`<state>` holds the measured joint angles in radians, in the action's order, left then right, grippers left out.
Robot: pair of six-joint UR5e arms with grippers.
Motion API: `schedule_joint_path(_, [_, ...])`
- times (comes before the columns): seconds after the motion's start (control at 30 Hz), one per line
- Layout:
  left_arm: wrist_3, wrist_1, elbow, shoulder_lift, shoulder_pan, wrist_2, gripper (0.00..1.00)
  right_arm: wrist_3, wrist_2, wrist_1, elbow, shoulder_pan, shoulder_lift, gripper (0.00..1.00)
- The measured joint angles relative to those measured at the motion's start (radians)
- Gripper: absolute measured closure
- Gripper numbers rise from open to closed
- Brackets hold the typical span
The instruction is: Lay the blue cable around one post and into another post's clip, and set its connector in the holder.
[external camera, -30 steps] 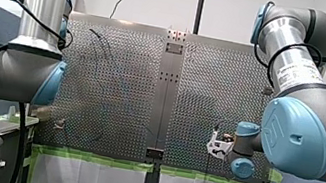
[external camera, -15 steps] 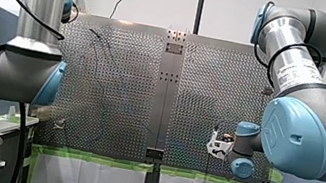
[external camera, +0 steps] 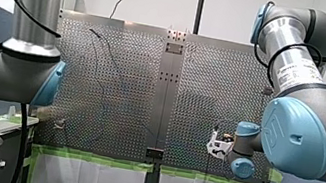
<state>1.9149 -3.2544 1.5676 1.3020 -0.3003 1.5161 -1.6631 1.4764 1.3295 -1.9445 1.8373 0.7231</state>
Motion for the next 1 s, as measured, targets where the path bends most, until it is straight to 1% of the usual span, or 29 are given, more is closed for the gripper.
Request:
schedule_joint_path(0.13, [-0.01, -0.03, -0.03, -0.004, 0.018, -0.001, 0.0, 0.0, 0.001, -0.001, 0.0, 0.0, 0.0, 0.95])
schedule_joint_path(0.3, [-0.031, -0.076, -0.039, 0.023, 0.058, 0.01, 0.0, 0.0, 0.001, -0.003, 0.0, 0.0, 0.0, 0.95])
schedule_joint_path(0.5, [-0.072, -0.139, -0.04, 0.081, 0.12, 0.063, 0.0, 0.0, 0.001, -0.004, 0.0, 0.0, 0.0, 0.95])
schedule_joint_path(0.67, [-0.088, -0.186, -0.04, 0.102, 0.165, 0.109, 0.0, 0.0, 0.001, -0.005, 0.0, 0.0, 0.0, 0.95])
schedule_joint_path(0.8, [-0.093, -0.221, -0.04, 0.105, 0.178, 0.131, 0.0, 0.0, 0.001, -0.005, 0.0, 0.0, 0.0, 0.95])
schedule_joint_path(1.0, [-0.097, -0.275, -0.04, 0.105, 0.181, 0.135, 0.0, 0.001, 0.002, -0.005, 0.0, 0.001, 0.0, 0.95])
